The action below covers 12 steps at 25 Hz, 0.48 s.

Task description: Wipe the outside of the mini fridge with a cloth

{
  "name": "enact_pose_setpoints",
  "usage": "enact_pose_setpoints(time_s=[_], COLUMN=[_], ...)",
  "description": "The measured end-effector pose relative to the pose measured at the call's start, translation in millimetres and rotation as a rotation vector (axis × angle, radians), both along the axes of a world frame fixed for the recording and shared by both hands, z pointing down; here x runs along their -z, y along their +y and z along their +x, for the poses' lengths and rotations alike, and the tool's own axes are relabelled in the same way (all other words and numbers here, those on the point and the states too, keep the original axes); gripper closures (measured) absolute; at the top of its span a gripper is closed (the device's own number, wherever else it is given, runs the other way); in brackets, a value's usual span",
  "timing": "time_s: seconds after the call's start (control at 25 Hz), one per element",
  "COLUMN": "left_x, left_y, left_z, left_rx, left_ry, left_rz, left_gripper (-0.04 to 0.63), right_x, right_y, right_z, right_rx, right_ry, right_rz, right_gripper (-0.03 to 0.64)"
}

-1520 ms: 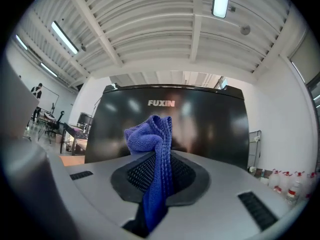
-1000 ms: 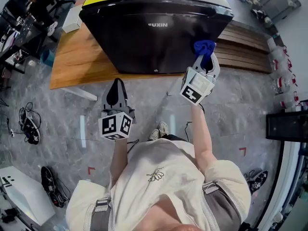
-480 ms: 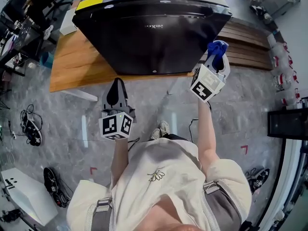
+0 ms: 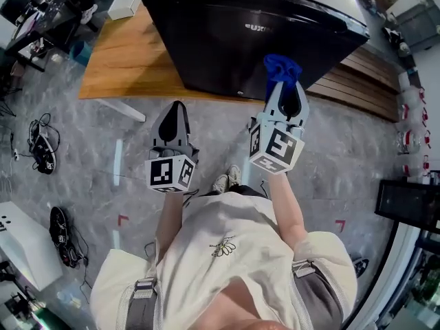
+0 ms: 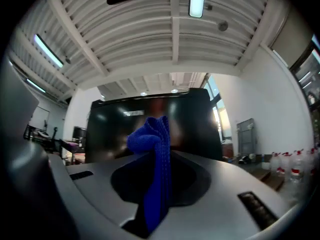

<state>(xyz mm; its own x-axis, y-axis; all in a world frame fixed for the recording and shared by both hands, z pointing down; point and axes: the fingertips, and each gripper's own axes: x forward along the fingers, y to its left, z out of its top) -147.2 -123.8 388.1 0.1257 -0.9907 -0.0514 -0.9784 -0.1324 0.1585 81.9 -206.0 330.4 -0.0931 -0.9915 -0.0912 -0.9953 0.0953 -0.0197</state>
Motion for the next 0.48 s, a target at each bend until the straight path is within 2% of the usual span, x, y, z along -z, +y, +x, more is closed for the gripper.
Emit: enact_pose_setpoints(time_s=[0.08, 0.2, 0.36, 0.48], left_x=[2, 4, 1, -1], left_y=[9, 23, 47, 67], left_z=[-4, -13, -41, -70], left_rx=[-0.008, 0.003, 0.084, 0.161], left_ry=[-0.013, -0.033, -0.015, -0.018], left_rz=[0.025, 0.048, 0.046, 0.035], left_gripper=[0.591, 0.591, 0.591, 0.591], right_x=[-2, -8, -23, -39], right_y=[-5, -13, -15, -18], right_z=[-50, -117, -195, -237], right_rx=[0.12, 0.241, 0.356, 0.401], right_ry=[-0.001, 0.015, 0.083, 0.132], right_rz=[-0.013, -0.02, -0.028, -0.033], right_gripper=[0.555, 0.555, 0.555, 0.555])
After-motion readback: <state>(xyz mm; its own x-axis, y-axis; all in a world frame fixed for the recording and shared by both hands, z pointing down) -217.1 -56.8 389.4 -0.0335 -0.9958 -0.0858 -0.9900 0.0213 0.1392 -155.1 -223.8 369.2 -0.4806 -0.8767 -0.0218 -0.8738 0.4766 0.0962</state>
